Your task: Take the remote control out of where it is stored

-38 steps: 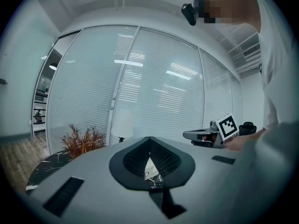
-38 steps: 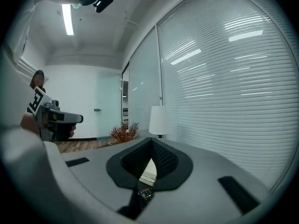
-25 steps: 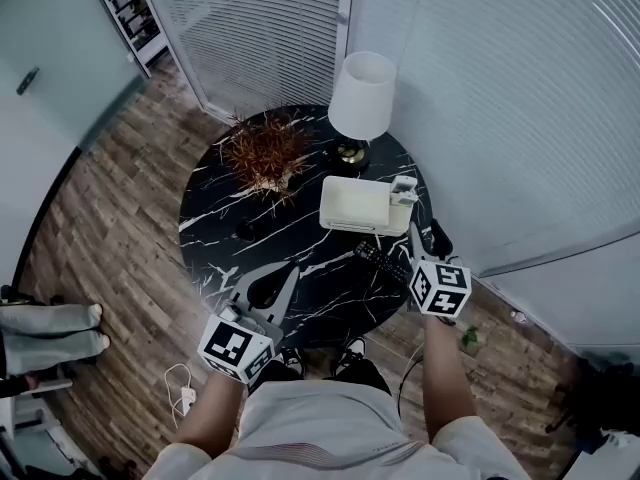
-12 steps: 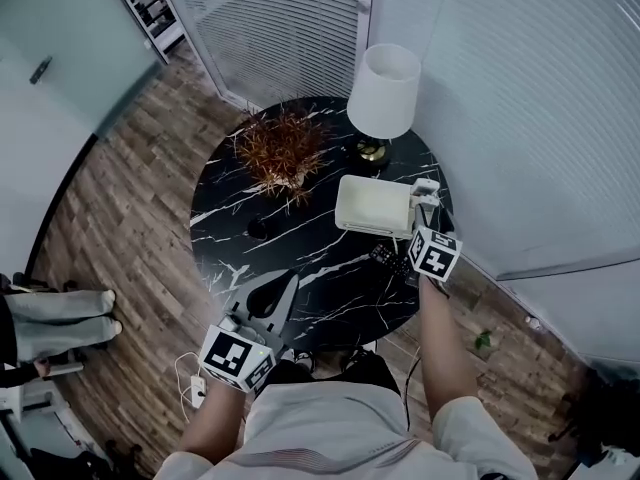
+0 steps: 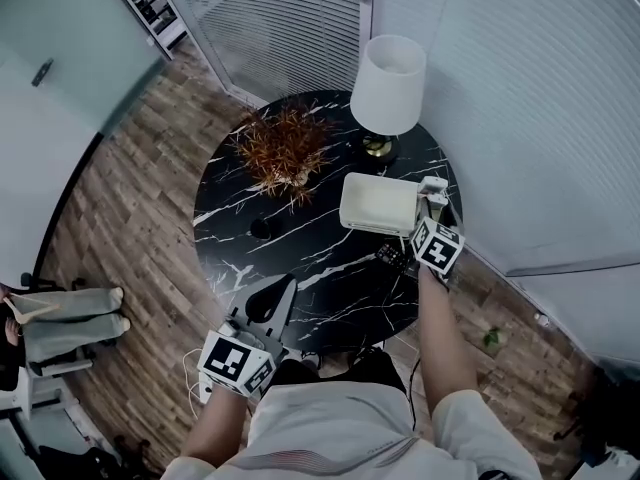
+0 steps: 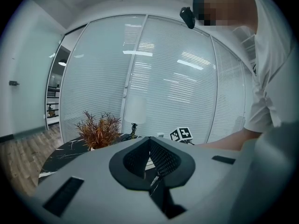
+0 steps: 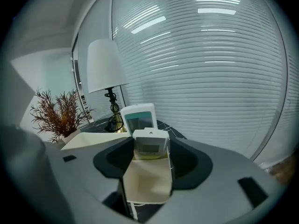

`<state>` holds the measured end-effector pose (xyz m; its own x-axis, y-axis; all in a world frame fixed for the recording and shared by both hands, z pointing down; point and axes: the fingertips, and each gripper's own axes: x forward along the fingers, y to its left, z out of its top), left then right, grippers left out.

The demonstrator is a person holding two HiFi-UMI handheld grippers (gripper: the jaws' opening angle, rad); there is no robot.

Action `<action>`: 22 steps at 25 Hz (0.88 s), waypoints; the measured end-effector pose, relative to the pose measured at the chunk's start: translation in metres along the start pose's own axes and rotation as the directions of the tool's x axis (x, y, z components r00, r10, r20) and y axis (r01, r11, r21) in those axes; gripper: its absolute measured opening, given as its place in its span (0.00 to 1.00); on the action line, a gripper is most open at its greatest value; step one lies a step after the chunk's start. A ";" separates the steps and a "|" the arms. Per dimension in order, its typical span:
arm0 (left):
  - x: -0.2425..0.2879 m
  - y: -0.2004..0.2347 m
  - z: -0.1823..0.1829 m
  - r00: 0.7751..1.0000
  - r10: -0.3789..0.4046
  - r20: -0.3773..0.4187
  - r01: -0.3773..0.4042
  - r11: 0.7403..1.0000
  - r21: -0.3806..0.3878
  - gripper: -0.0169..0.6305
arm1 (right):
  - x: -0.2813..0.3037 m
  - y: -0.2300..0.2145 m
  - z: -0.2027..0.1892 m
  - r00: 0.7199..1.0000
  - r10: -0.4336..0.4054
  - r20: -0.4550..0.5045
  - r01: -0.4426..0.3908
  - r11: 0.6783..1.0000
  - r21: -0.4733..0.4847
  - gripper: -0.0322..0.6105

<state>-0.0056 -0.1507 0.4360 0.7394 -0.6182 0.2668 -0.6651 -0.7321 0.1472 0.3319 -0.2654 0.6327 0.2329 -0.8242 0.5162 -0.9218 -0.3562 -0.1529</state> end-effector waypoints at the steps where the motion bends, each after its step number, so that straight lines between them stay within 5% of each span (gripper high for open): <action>1: 0.001 0.000 0.000 1.000 -0.001 0.000 0.001 1.000 0.000 0.04 | 0.000 0.000 0.001 1.000 0.000 0.008 0.000 1.000 -0.002 0.43; 22: -0.003 -0.002 -0.001 1.000 -0.012 0.019 0.013 1.000 -0.019 0.04 | -0.026 0.015 0.044 0.995 0.055 0.078 -0.049 0.996 -0.072 0.40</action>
<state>-0.0071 -0.1473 0.4355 0.7494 -0.6145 0.2466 -0.6576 -0.7342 0.1691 0.3257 -0.2686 0.5802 0.2053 -0.8744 0.4396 -0.9522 -0.2824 -0.1169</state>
